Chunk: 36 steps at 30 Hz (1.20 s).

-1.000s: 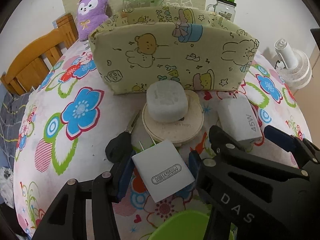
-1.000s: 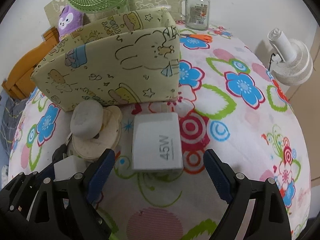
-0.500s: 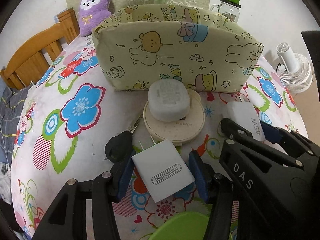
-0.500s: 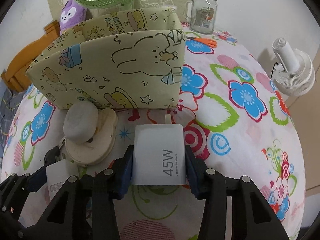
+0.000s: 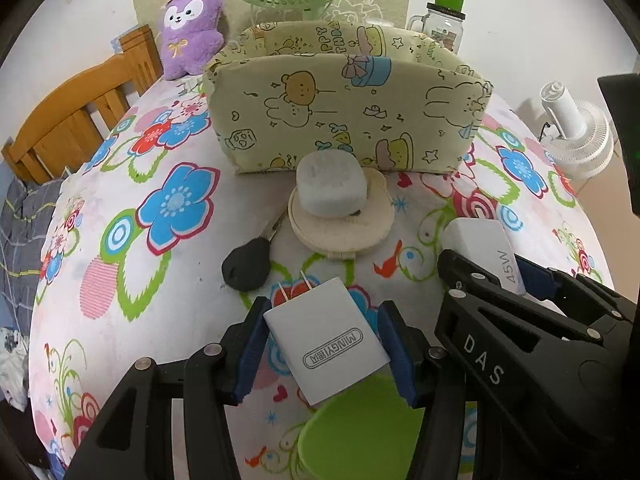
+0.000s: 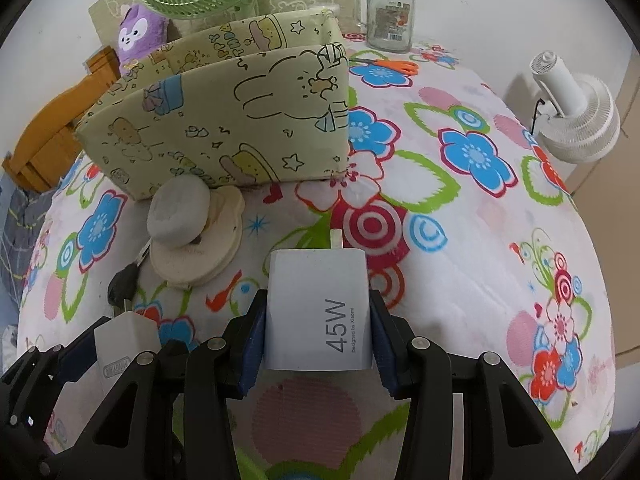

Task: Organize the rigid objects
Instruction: 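Lift and carry both held chargers toward the yellow basket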

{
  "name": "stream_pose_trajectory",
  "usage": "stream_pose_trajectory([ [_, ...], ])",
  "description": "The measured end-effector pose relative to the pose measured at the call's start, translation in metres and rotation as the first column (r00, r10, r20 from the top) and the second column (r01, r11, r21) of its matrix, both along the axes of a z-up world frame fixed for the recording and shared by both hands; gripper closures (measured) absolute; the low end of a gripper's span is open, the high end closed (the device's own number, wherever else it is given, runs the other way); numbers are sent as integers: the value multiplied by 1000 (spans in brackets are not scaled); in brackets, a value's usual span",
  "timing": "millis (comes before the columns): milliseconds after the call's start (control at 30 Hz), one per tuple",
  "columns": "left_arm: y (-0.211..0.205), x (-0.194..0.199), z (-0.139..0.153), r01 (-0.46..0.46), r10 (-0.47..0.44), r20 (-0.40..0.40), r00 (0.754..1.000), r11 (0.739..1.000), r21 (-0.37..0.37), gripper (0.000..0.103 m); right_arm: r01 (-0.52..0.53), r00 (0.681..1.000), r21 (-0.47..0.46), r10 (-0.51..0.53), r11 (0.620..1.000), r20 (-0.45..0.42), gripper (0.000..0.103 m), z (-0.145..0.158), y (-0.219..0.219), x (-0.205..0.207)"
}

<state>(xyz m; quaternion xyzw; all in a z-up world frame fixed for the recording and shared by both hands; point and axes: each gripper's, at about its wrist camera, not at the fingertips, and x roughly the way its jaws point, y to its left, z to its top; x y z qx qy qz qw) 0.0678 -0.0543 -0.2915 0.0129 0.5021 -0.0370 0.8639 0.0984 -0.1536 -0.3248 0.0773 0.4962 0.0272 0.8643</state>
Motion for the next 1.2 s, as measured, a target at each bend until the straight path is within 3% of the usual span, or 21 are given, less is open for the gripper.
stream_pose_trajectory([
  [1200, 7, -48, 124, 3, 3, 155, 988, 999, -44, 46, 38, 988, -32, -32, 999, 153, 53, 135, -6, -51],
])
